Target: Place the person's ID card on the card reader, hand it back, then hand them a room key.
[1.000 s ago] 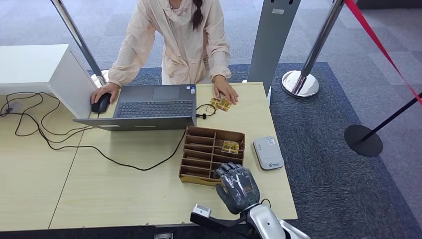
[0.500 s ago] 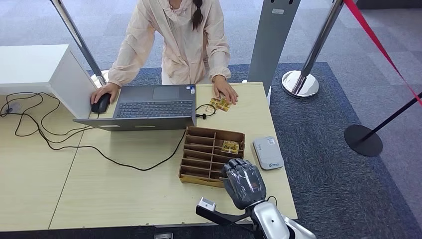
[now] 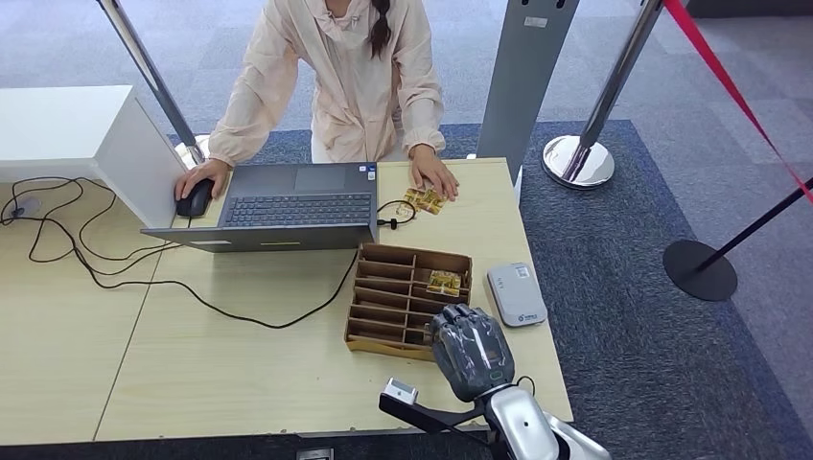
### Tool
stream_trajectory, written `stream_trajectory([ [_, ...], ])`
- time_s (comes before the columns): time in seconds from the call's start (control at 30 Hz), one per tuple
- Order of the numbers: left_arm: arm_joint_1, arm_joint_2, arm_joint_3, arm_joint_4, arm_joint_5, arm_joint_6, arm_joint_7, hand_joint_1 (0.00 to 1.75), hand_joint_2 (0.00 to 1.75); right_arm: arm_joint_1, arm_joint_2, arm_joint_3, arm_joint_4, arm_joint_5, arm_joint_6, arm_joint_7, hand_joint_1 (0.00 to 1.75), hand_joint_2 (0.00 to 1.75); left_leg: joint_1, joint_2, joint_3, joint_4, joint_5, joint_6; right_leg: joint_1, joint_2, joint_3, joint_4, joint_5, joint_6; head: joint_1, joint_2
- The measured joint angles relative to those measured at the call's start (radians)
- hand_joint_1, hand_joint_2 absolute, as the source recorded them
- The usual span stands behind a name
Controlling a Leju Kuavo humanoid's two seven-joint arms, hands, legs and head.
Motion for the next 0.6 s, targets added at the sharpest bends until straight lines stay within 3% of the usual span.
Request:
stream_trajectory([
  [0.4, 0.001, -0.001, 0.008, 0.000, 0.000, 0.001, -0.007, 0.00, 0.00, 0.000, -0.001, -0.007, 0.000, 0.002, 0.006, 0.000, 1.02, 1.75, 0.000, 0.000, 0.000, 0.000, 0.000, 0.000, 0.000, 0.000, 0.000, 0.000, 0.000, 0.000, 0.000, 0.000],
  [0.6, 0.001, 0.000, 0.009, 0.000, 0.000, 0.001, -0.014, 0.00, 0.00, 0.000, -0.002, -0.008, -0.001, -0.007, 0.016, -0.003, 0.94, 1.75, 0.000, 0.000, 0.000, 0.000, 0.000, 0.000, 0.000, 0.000, 0.000, 0.000, 0.000, 0.000, 0.000, 0.000],
])
